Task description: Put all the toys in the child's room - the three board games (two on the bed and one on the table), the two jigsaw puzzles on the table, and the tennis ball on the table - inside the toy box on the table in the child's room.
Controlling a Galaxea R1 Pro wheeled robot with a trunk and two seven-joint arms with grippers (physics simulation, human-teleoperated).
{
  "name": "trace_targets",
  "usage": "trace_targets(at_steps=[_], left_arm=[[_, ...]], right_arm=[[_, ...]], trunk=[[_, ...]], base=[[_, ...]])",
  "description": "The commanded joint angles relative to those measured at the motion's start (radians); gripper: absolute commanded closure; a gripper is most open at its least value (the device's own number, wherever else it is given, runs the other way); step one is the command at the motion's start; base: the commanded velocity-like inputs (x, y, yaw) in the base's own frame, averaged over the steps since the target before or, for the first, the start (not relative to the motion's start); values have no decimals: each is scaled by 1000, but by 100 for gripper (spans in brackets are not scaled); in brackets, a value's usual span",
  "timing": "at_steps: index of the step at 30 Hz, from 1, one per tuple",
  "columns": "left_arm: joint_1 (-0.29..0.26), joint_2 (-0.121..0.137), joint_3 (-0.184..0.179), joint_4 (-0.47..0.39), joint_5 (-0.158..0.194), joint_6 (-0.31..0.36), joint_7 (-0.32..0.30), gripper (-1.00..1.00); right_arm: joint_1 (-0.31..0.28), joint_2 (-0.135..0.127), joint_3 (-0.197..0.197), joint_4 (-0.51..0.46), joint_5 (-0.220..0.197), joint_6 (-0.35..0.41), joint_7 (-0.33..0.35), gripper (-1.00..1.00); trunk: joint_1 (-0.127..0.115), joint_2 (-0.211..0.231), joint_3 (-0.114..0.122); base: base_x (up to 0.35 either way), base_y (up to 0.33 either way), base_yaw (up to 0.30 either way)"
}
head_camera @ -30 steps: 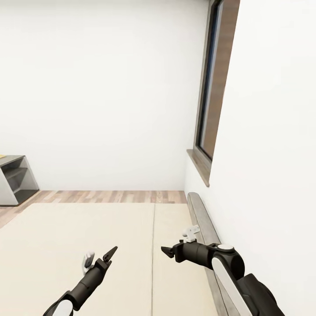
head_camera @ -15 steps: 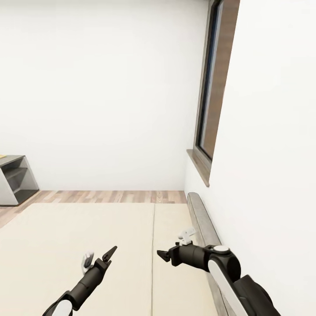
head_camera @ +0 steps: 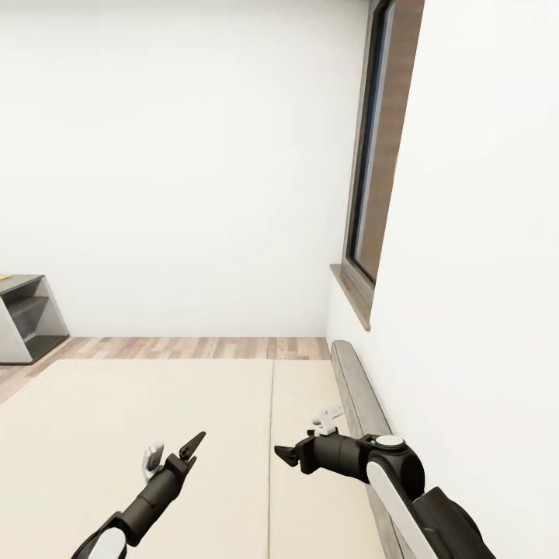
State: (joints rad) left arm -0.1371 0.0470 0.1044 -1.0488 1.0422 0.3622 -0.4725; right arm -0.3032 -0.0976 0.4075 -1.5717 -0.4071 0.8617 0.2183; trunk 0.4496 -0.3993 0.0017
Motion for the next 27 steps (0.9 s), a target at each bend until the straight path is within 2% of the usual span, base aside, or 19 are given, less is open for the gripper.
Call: trace_targets(at_steps=[1, 14, 17, 27], left_arm=[[0, 3, -1, -3, 8, 12, -3, -100], [-7, 4, 1, 2, -2, 34, 14, -100], [-13, 5, 3, 6, 1, 96, 59, -100], [-32, 7, 4, 7, 2, 184, 122, -100]], right_arm=[[-2, 7, -9, -6, 5, 41, 18, -100], [-17, 18, -13, -5, 2, 156, 17, -100], [-25, 21, -14, -4, -1, 186, 18, -100], [-43, 20, -16, 3, -23, 186, 20, -100]], trunk=[[0, -1, 0], [0, -1, -1], [0, -1, -2], [0, -1, -14]], base=[[0, 0, 0], [0, 0, 0], [0, 0, 0], [0, 0, 0]])
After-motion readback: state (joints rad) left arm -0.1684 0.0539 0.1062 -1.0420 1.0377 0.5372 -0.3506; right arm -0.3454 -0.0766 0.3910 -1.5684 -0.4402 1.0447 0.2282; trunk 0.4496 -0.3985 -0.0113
